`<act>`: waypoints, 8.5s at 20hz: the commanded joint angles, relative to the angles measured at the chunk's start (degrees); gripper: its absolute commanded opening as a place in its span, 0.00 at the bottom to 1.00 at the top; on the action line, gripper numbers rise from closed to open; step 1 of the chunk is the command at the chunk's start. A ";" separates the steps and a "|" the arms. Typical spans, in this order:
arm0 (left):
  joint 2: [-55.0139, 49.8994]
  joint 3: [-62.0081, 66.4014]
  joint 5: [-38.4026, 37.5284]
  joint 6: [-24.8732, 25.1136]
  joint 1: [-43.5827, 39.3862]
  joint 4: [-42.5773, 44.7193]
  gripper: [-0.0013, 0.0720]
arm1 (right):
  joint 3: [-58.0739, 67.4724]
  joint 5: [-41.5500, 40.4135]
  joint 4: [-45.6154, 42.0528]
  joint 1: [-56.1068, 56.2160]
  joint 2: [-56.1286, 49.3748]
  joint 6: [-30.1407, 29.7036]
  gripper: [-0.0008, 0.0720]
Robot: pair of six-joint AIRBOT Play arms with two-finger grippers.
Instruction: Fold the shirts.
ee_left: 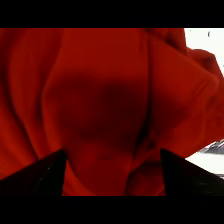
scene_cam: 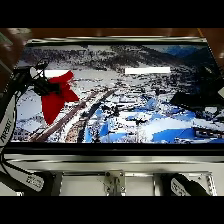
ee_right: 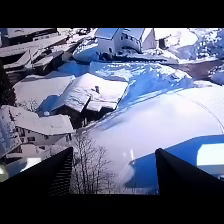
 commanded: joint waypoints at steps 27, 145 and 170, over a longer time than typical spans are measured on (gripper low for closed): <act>27.23 7.26 -8.35 -3.74 -39.78 -10.60 0.08 | 19.67 32.48 -2.08 0.09 0.02 -4.31 0.87; 3.69 6.62 10.93 6.01 -19.93 -6.01 0.08 | 12.98 -0.68 -22.84 27.96 -20.22 9.44 0.10; 14.32 -42.32 7.19 18.82 -9.90 -53.86 0.94 | 12.98 -3.52 -22.84 27.96 -24.44 11.04 0.09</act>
